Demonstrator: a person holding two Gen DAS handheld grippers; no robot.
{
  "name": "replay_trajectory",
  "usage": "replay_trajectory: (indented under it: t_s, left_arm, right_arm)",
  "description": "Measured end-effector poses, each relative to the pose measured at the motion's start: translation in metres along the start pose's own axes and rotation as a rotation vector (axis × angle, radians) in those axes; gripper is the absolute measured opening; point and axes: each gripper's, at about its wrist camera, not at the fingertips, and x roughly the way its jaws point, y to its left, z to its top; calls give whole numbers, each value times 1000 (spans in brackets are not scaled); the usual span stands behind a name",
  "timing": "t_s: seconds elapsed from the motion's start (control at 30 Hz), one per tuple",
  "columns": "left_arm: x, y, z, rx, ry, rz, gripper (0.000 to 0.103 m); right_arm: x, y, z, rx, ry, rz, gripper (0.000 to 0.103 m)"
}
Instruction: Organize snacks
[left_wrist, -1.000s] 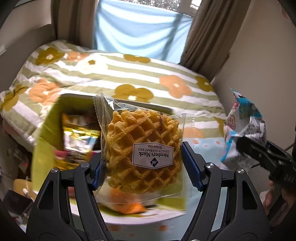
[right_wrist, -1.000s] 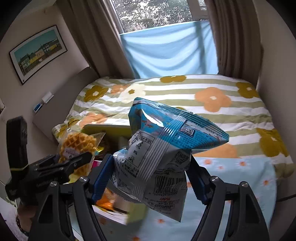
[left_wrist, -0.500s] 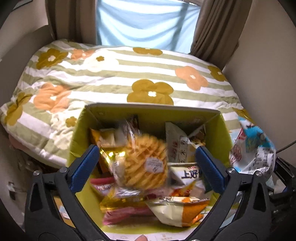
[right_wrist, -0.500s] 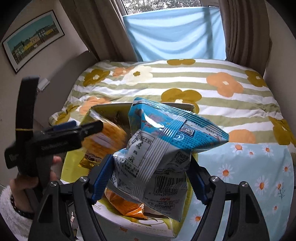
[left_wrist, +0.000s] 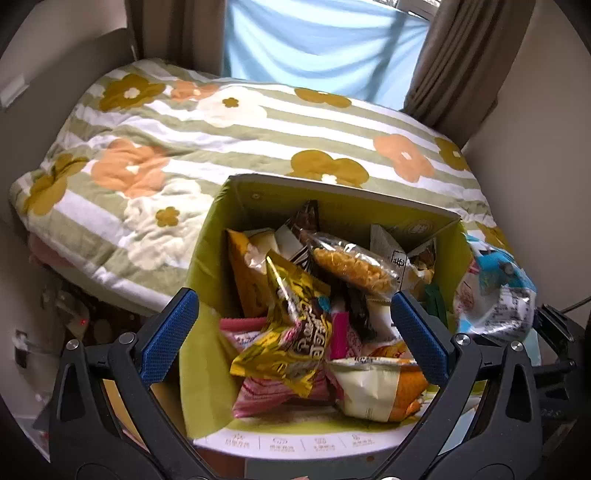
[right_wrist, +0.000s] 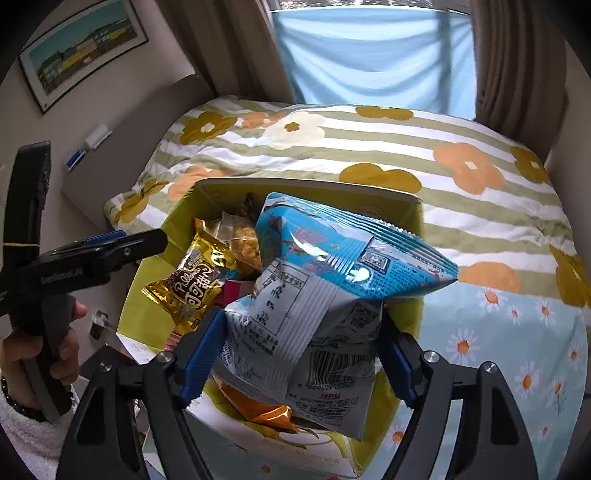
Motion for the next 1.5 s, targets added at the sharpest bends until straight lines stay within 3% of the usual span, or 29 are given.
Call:
replay_trajectory:
  t_s: [0.03,0.1,0.3,0.6,0.77,0.97,1.27,1.5]
  left_arm:
    - [-2,1,-2,-4,-2,1,103]
    - [-8,2,-7,-2,-7,7,103]
    - [-14,4,-23,19,-17,25,103]
    - [-24,-7,-39,47,-19,-2,103]
    - [-61,-30,-48,77,-91,-5,103]
    - [-123,-66,-71,109,-218,-1,103]
    - [-217,-122,-141,167,-401,-3,103]
    - [-248,-146,-187,177,-444,9,103]
  right_arm:
    - [1,2,2,-6,-5,-17,92]
    - [-1,3,2,-16,-35,-56,103]
    - [-16,2,-10,-37,-77,-168,103]
    - [-47,2,-29,35,-131,-180,103]
    - [-81,1,-35,52,-199,-187,103]
    - [-152,-4,-60,58,-323,-235,103]
    - [-243,-8,-124,93,-443,-379,103]
    - [-271,-9,-170,103,-468,-383,103]
